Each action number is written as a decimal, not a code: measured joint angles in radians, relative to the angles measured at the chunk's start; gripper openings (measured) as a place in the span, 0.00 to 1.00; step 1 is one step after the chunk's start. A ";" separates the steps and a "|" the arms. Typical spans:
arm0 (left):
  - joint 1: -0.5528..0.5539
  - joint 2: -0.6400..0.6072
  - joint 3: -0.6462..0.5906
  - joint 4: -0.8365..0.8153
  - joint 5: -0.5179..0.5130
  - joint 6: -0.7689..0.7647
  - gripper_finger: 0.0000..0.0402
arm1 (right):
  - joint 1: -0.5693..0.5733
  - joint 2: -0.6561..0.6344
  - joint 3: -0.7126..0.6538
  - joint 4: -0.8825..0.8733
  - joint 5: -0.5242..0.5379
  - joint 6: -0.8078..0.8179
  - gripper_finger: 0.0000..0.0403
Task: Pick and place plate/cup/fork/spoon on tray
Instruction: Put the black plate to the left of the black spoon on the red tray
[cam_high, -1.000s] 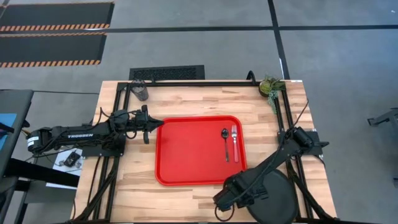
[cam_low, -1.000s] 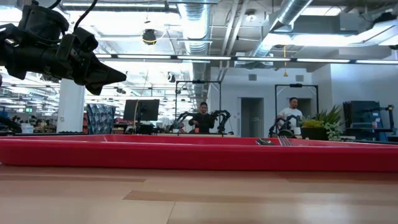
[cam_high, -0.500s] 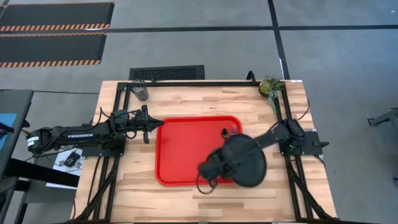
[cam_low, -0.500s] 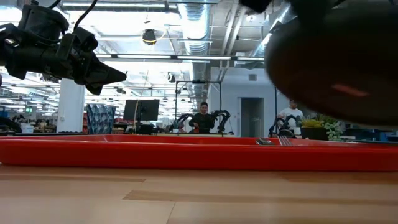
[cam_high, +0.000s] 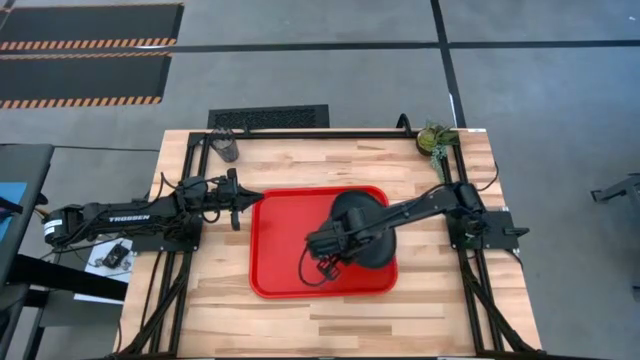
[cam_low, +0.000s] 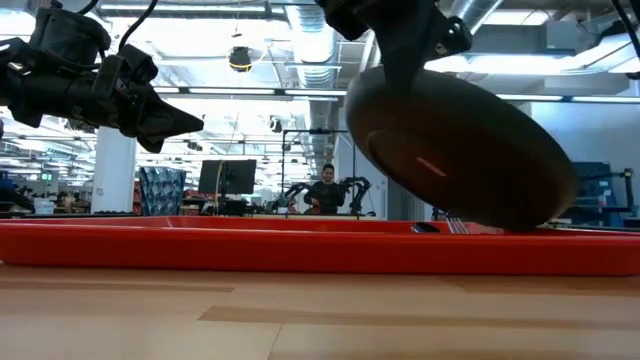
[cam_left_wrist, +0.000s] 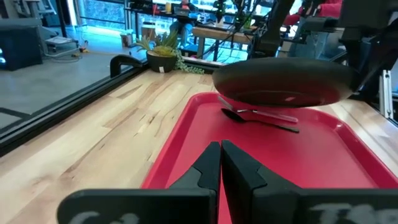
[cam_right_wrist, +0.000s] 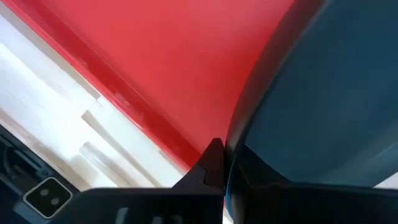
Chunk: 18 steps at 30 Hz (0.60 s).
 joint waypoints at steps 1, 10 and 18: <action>0.000 0.000 0.000 0.000 0.000 0.000 0.00 | 0.000 0.000 0.000 0.000 0.007 -0.002 0.03; 0.000 0.000 0.000 0.000 -0.002 0.004 0.00 | 0.023 0.000 0.066 -0.055 0.029 -0.025 0.03; 0.000 0.000 0.000 0.001 -0.002 0.017 0.00 | 0.040 0.000 0.142 -0.073 0.112 -0.200 0.03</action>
